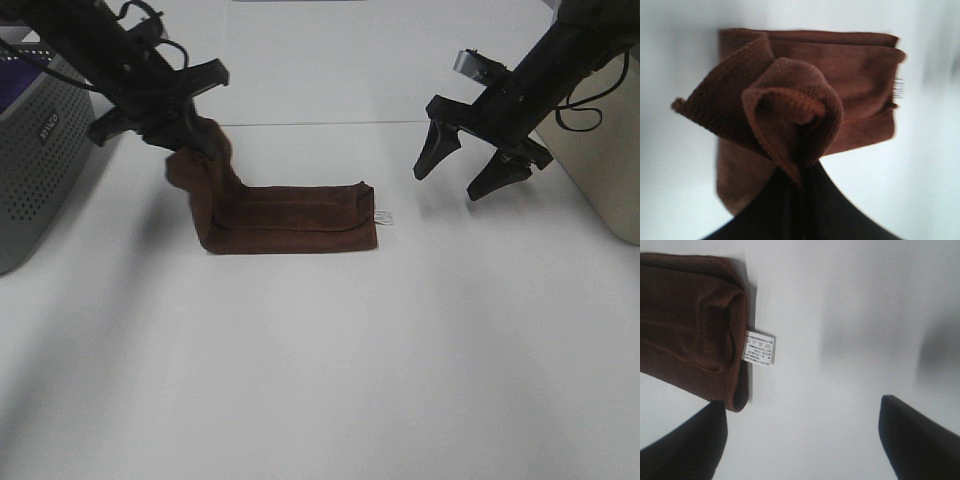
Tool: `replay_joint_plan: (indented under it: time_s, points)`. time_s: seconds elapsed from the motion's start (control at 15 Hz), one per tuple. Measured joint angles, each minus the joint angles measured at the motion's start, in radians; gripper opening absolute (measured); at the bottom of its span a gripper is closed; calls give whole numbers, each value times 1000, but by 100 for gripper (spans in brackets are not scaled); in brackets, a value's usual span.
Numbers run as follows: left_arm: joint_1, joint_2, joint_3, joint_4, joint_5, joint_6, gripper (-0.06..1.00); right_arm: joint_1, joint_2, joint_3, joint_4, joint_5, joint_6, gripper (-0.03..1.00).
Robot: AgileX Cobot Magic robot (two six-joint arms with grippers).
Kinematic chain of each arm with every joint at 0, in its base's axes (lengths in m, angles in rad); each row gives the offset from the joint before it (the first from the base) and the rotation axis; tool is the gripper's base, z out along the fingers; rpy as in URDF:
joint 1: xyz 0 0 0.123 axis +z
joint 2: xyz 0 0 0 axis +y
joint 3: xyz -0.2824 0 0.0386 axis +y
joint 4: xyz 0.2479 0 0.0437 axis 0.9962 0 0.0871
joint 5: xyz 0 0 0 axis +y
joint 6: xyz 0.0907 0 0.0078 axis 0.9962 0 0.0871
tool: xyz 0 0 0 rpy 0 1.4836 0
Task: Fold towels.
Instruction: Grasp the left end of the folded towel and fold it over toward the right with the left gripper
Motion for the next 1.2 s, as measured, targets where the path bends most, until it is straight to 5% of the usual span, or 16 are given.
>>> replay_joint_plan:
  time_s: [0.13, 0.47, 0.53, 0.8, 1.0, 1.2]
  points:
    - [-81, 62, 0, -127, -74, 11, 4, 0, 0, 0, 0, 0, 0, 78]
    - [-192, 148, 0, -250, -291, 0, 7, 0, 0, 0, 0, 21, 0, 78]
    - [-202, 152, 0, -261, -318, 0, 13, 0, 0, 0, 0, 27, 0, 78]
    - [-212, 153, 0, -397, -385, 0, 69, 0, 0, 0, 8, 41, 0, 78]
    - [-200, 151, -14, -433, -401, 64, 75, 0, 0, 0, 80, 71, -24, 78]
    - [-130, 109, -32, -383, -395, 171, 75, 3, 0, 0, 296, 108, -135, 78]
